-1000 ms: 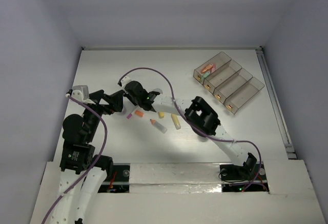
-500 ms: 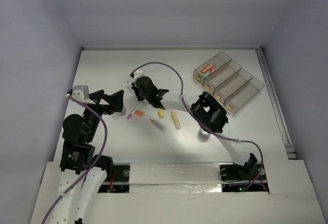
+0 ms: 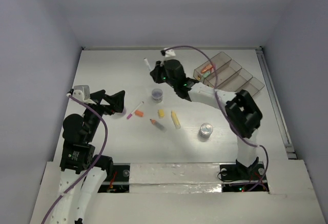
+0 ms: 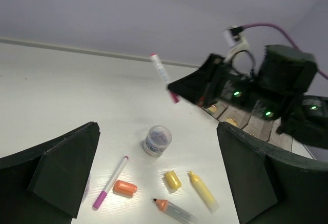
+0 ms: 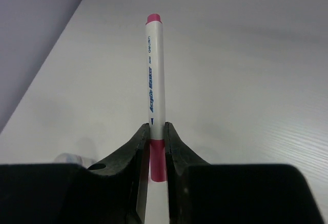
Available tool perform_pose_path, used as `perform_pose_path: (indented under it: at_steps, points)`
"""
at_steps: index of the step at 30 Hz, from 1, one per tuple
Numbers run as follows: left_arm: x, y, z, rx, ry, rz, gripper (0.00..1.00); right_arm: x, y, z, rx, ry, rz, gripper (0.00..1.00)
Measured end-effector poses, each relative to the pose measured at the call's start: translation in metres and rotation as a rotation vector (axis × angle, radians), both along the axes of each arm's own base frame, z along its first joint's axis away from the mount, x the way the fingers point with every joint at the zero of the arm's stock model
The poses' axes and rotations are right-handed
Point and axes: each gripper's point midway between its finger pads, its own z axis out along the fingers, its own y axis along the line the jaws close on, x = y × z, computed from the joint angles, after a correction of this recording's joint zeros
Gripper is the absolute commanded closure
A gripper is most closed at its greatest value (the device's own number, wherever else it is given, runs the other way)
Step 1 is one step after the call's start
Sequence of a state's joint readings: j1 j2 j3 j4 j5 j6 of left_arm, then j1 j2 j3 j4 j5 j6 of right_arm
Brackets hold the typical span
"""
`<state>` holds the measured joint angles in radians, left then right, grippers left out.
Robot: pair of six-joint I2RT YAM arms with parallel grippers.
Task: Sort the stationery into containers
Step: Pick up the pen from the center of the board, then place the pen in the storage box.
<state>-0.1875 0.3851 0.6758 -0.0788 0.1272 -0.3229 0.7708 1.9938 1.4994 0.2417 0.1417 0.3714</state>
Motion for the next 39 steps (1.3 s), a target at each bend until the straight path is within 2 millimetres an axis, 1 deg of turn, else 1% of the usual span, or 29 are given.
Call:
perform_pose_path:
  at_steps: [2,4,5,7,9,11,13,14,15,18,20,22,24,28,33,35,39]
  points:
    - [0.0,-0.001,0.0,0.001,0.001,-0.008,0.01,0.011,-0.046,0.011,0.038,0.008,-0.09,0.94]
    - [0.0,-0.003,-0.001,0.002,0.004,-0.015,0.01,0.021,-0.102,0.017,0.063,0.016,-0.207,0.93]
    - [0.0,-0.004,-0.001,0.003,0.005,-0.02,0.01,0.026,-0.134,0.019,0.073,0.016,-0.279,0.93]
    - [0.0,-0.004,-0.001,0.003,0.005,-0.025,0.01,0.032,-0.187,0.019,0.093,0.02,-0.404,0.93]
    - [0.0,-0.006,-0.001,0.003,0.005,-0.032,0.01,0.033,-0.234,0.017,0.108,0.027,-0.515,0.93]
    - [0.001,-0.008,-0.002,0.004,0.009,-0.039,0.01,0.026,-0.268,0.008,0.122,0.044,-0.596,0.93]
    - [0.001,-0.01,-0.003,0.005,0.014,-0.046,0.01,0.017,-0.295,-0.005,0.13,0.067,-0.664,0.93]
    - [0.001,-0.01,-0.004,0.006,0.016,-0.049,0.01,0.011,-0.304,-0.012,0.129,0.08,-0.688,0.93]
    - [0.002,-0.011,-0.004,0.006,0.018,-0.054,0.01,0.006,-0.317,-0.019,0.131,0.095,-0.724,0.93]
    - [0.002,-0.014,-0.005,0.008,0.023,-0.064,0.01,-0.007,-0.344,-0.033,0.15,0.123,-0.797,0.92]
    - [0.002,-0.014,-0.006,0.008,0.024,-0.067,0.01,-0.012,-0.364,-0.037,0.176,0.134,-0.847,0.91]
    - [0.002,-0.015,-0.005,0.008,0.023,-0.069,0.01,-0.015,-0.379,-0.041,0.199,0.146,-0.888,0.91]
    - [0.002,-0.015,-0.006,0.008,0.024,-0.069,0.01,-0.013,-0.389,-0.043,0.223,0.154,-0.916,0.91]
    - [0.002,-0.015,-0.006,0.008,0.024,-0.069,0.01,-0.009,-0.392,-0.054,0.252,0.189,-0.921,0.9]
    - [0.002,-0.015,-0.006,0.008,0.024,-0.069,0.01,-0.004,-0.389,-0.076,0.268,0.258,-0.912,0.87]
    - [0.002,-0.015,-0.006,0.008,0.024,-0.069,0.01,-0.002,-0.388,-0.079,0.274,0.269,-0.909,0.86]
    - [0.002,-0.015,-0.006,0.008,0.024,-0.069,0.01,0.006,-0.387,-0.078,0.296,0.273,-0.905,0.85]
